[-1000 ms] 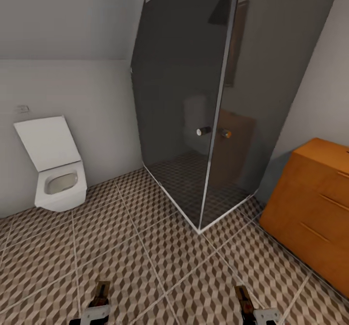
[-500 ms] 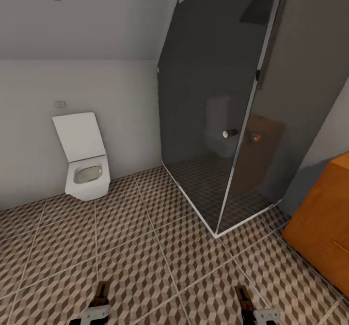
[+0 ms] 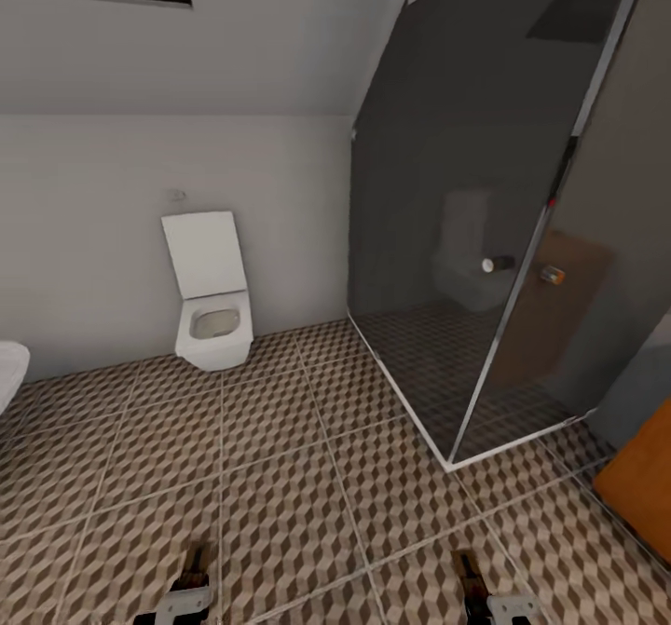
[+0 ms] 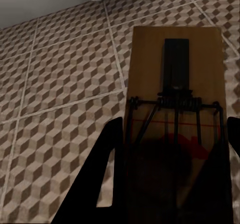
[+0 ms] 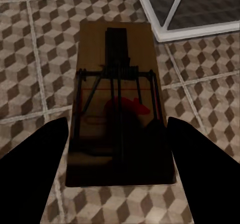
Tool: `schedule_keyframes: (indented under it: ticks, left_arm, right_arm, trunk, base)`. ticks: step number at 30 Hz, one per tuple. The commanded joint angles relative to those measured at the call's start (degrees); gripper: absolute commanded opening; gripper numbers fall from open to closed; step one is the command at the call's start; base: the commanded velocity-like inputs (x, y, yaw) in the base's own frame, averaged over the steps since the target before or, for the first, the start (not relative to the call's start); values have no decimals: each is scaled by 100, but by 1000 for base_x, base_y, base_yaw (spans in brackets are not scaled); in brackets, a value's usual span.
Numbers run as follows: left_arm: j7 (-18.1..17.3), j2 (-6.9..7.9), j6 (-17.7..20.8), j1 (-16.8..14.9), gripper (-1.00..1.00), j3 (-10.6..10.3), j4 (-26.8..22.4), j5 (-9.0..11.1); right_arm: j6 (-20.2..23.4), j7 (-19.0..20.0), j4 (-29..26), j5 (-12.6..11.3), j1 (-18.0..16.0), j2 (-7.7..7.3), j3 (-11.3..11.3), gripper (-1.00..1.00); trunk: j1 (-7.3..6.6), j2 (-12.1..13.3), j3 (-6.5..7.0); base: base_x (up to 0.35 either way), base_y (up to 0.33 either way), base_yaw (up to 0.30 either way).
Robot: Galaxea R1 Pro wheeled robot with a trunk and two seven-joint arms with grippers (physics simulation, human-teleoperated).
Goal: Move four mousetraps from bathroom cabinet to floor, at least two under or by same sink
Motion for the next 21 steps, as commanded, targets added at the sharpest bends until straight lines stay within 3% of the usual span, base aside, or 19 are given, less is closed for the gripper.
schedule_keyframes:
  ticks: [1,21]
  left_arm:
    - [71,-3,-14,-11,-100,-45,23,-24]
    - [69,-5,-10,-11,-100,-45,25,-24]
  right_arm:
    - [-11,-24,1,42,-2,-2,6,-100]
    - [-12,-24,1,42,-2,6,6,-100]
  trunk:
    - [0,-3,-5]
    - [0,-3,-5]
  base:
    - [0,0,288]
    - [0,0,288]
